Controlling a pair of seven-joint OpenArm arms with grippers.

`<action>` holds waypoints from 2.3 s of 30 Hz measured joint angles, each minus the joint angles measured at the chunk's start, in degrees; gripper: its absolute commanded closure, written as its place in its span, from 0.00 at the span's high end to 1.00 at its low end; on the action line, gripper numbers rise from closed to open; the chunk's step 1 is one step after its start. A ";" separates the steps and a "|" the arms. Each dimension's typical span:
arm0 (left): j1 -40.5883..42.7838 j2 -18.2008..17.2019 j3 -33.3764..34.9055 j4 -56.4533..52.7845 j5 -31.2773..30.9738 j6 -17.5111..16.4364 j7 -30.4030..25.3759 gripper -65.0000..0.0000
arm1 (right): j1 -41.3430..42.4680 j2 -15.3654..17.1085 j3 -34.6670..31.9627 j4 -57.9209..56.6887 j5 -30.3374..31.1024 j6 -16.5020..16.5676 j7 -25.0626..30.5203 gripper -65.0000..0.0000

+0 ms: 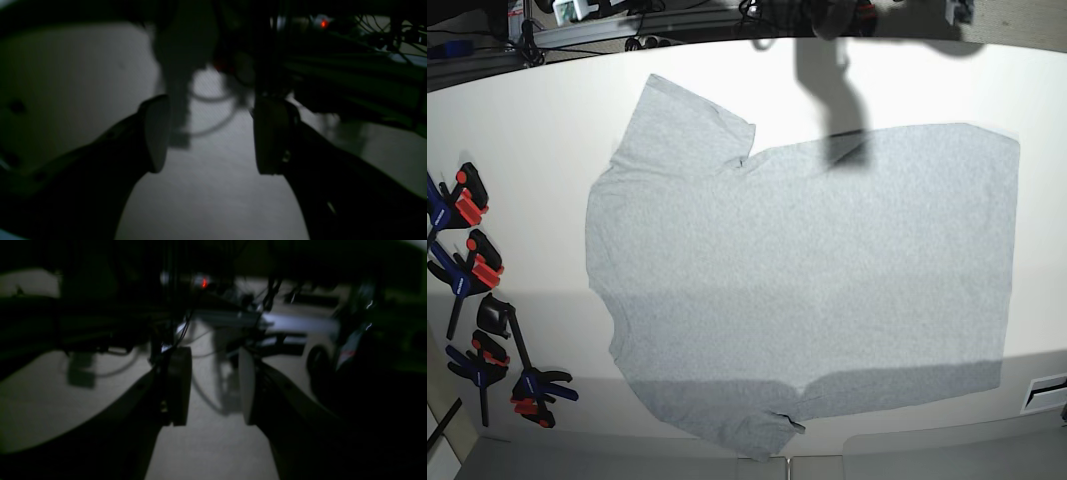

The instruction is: Fold the T-shirt properly

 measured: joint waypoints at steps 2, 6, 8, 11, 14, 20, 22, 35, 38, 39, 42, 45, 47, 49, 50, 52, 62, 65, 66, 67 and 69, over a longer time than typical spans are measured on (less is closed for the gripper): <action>0.00 -1.14 -0.04 2.38 2.99 0.00 0.46 0.54 | -0.11 1.81 0.59 2.82 0.15 0.63 -1.14 0.34; 0.00 -2.89 0.02 6.56 5.86 -0.04 -0.09 0.54 | 0.20 5.92 1.05 7.37 -0.31 0.66 -1.29 0.34; 0.00 -3.87 0.02 7.76 6.69 -0.02 -0.83 0.54 | 1.29 6.86 1.09 8.59 -0.31 0.68 -1.42 0.34; -0.09 -5.03 0.00 9.07 8.74 -0.04 -2.10 0.54 | 3.91 6.99 1.03 9.05 -1.70 0.72 -1.25 0.34; -1.55 -5.49 0.02 9.29 9.70 -0.04 -3.69 0.54 | 6.93 6.99 1.03 9.03 -3.26 0.87 -0.31 0.34; -5.14 -5.53 0.02 9.29 9.84 -0.17 -7.54 0.54 | 11.67 6.97 1.03 9.03 -3.19 2.38 2.23 0.34; -6.32 -5.53 0.02 9.31 9.84 -0.17 -7.52 0.54 | 12.76 7.02 1.03 9.05 -3.19 2.38 2.23 0.34; -10.29 -5.64 0.02 9.29 10.01 -11.98 -9.94 0.54 | 13.18 19.54 -1.51 9.09 -7.65 14.62 -2.08 0.34; -13.40 -5.66 0.02 9.29 9.55 -14.67 -10.54 0.54 | 13.20 19.71 -6.56 9.09 -19.10 14.08 -3.21 0.34; -14.16 -5.66 0.00 9.29 8.04 -14.51 -10.49 0.54 | 13.20 19.67 -8.87 9.09 -23.08 12.90 -4.31 0.34; -16.22 -5.64 0.02 9.29 3.85 -14.69 -10.14 0.54 | 13.14 19.54 -16.06 8.76 -35.41 6.60 -6.54 0.34; -18.16 -5.66 0.02 9.29 3.82 -14.51 -9.68 0.54 | 13.22 19.54 -21.62 8.61 -43.82 1.18 -6.62 0.34; -19.23 -5.68 0.02 9.29 3.93 -14.62 -8.26 0.54 | 13.38 19.52 -24.52 8.61 -45.72 -1.44 -6.58 0.34; -19.85 -6.32 0.02 9.29 3.96 -14.69 -7.89 0.54 | 14.80 19.37 -26.91 8.22 -46.03 -2.36 -6.38 0.34; -19.89 -6.69 0.02 9.29 3.96 -14.64 -7.91 0.54 | 16.06 19.17 -27.76 7.56 -46.10 -2.45 -6.43 0.34; -19.98 -6.88 0.02 9.29 4.00 -14.51 -7.85 0.54 | 18.86 19.26 -29.03 5.51 -46.25 -2.86 -6.60 0.34; -20.02 -6.80 0.02 9.29 3.78 -14.67 -7.89 0.54 | 30.99 19.17 -36.24 -5.11 -41.13 -3.74 -3.72 0.34; -20.02 -6.80 0.02 9.29 3.78 -14.67 -7.89 0.54 | 32.89 19.17 -38.45 -6.27 -40.04 -3.74 -3.56 0.34; -20.02 -6.78 0.02 9.29 3.78 -14.67 -7.87 0.54 | 33.55 19.17 -39.15 -6.43 -39.52 -3.74 -3.56 0.34; -20.00 -6.78 0.02 9.29 3.78 -14.67 -7.89 0.54 | 34.27 19.19 -39.67 -6.71 -39.56 -3.74 -3.39 0.34; -20.02 -6.78 0.02 9.29 3.78 -14.67 -7.89 0.54 | 35.74 19.17 -40.63 -7.89 -39.56 -3.74 -3.15 0.34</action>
